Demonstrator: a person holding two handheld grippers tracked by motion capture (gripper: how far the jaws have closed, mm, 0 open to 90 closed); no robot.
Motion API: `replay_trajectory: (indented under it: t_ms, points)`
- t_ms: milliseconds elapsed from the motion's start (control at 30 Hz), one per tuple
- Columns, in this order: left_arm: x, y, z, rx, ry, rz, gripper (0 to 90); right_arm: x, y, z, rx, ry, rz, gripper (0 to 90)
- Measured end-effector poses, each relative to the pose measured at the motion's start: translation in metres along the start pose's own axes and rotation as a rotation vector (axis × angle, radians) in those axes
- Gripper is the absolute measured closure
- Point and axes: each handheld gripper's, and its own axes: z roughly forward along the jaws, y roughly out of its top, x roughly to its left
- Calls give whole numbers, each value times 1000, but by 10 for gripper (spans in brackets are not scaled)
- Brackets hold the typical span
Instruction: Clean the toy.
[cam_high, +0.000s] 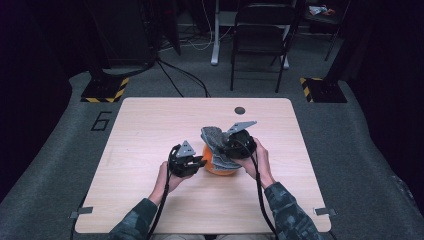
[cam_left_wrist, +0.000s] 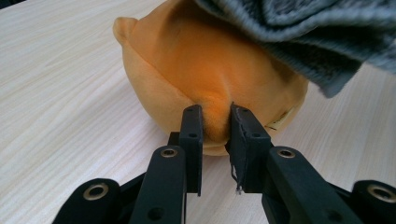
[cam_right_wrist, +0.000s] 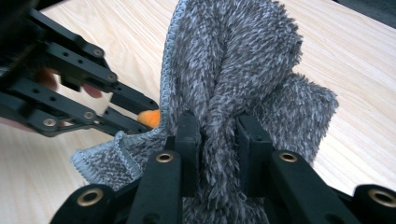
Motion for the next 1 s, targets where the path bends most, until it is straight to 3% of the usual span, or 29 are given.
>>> replay_trajectory:
  t_ms: [500,700,833,1000]
  points:
    - [0,0,1,2,2,6,741,2,-2,10,27,-55,-29,735]
    - [1,-1,2,-1,-4,-4,755,0,-4,9,38,-47,5,739]
    - [1,-1,2,3,-4,-3,773,-3,-6,5,40,-60,-8,739]
    - [1,-1,2,3,-4,-1,774,-12,-14,-2,48,-67,31,738]
